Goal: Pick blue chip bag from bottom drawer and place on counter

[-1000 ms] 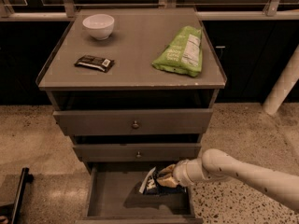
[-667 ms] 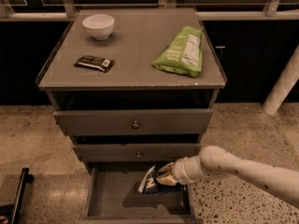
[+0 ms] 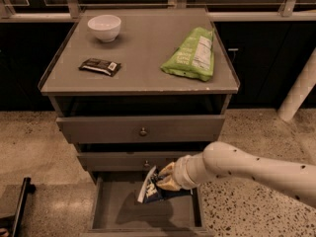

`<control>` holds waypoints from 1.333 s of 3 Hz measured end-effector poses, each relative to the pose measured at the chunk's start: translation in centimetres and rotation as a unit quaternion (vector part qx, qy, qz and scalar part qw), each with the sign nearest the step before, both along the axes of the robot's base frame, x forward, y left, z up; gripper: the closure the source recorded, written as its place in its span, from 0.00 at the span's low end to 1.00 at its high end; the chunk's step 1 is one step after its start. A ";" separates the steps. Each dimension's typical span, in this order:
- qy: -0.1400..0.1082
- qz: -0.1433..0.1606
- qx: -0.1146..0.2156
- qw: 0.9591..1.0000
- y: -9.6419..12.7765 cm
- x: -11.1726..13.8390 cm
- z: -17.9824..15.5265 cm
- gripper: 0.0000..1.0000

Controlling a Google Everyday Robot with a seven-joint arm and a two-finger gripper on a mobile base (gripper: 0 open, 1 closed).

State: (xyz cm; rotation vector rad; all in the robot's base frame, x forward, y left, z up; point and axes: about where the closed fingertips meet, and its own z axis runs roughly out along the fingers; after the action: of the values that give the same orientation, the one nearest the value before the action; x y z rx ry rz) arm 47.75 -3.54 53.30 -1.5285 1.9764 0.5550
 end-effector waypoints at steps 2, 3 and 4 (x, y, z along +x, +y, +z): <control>-0.089 0.062 0.119 0.987 0.3 0.5 15.5 1.00; -0.113 0.059 0.152 0.980 -4.2 1.1 15.8 1.00; -0.114 0.061 0.151 0.980 -4.0 1.1 16.0 1.00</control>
Offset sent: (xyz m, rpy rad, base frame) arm 0.0245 -0.1127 0.2026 0.6362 -0.5212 0.3378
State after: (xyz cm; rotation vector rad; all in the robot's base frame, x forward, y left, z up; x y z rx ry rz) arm 48.86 -7.58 69.30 -1.4557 1.5555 0.6641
